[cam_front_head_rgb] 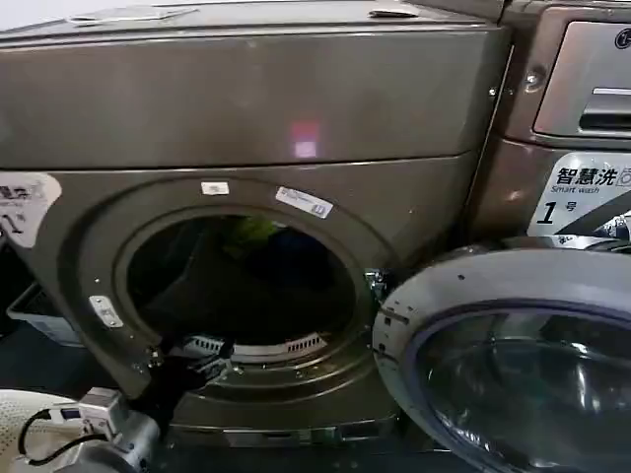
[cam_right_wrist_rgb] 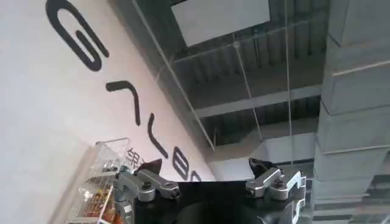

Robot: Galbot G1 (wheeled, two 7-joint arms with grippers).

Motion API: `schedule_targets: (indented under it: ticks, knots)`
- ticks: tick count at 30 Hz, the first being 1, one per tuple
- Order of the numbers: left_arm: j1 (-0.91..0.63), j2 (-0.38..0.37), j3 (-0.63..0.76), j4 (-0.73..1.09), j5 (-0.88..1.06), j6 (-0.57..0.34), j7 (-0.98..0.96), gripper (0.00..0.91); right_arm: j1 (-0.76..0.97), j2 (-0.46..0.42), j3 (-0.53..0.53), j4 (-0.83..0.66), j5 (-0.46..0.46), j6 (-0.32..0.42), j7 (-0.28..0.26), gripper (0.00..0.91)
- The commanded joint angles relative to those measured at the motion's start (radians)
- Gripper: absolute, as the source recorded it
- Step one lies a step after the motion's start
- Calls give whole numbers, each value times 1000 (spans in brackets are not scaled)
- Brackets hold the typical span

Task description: Grasp the clothes from the dryer.

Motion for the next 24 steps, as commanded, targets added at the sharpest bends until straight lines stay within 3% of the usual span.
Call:
schedule_targets:
  ticks: [1,24]
  knots:
    - [0,2,-3,-3,-1,49,0,907,0,-2,2,2,0,1,0,907]
    - [8,9,-10,-12,-6,49,0,907,-6,0,-13,29,1,7,-8,907]
